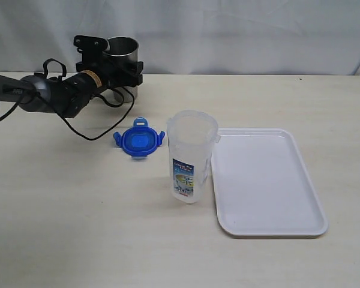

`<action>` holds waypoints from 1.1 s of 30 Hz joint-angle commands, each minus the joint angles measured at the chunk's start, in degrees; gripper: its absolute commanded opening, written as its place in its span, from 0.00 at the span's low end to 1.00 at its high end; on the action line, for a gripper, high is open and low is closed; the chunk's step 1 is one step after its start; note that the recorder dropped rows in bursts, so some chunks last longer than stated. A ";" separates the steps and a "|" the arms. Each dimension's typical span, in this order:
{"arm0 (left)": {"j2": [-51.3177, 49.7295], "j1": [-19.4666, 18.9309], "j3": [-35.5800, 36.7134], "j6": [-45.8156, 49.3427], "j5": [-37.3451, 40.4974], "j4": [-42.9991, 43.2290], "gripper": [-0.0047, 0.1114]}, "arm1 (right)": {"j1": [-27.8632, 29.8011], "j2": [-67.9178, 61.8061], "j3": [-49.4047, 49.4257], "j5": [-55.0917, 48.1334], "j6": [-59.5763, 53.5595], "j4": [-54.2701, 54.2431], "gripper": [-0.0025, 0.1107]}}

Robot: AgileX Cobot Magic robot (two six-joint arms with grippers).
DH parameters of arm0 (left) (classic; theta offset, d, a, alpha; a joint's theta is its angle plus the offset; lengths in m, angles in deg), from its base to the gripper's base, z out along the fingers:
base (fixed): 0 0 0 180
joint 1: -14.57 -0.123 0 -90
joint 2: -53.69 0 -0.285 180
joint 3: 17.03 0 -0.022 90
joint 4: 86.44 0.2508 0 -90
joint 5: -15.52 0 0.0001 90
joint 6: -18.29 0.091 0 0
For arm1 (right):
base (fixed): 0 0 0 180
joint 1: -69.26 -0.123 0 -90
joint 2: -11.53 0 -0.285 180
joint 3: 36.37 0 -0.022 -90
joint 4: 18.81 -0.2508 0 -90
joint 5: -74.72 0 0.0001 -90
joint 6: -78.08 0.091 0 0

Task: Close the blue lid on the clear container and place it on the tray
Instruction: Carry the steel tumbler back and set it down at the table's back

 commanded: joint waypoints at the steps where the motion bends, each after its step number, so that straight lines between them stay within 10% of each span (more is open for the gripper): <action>1: 0.24 0.24 -1.58 -0.35 -3.96 -0.35 0.04 | -0.07 0.22 0.09 0.19 -0.03 0.07 0.06; 10: 0.24 0.24 -1.83 0.02 -3.04 -0.25 0.04 | -0.07 0.22 0.09 0.19 -0.03 0.07 0.06; 20: 0.24 0.24 -1.83 0.02 2.69 0.50 0.70 | -0.07 0.22 0.09 0.19 -0.03 0.07 0.06; 33: 0.24 0.24 -1.83 0.02 8.08 2.48 0.77 | -0.07 0.22 0.09 0.19 -0.03 0.07 0.06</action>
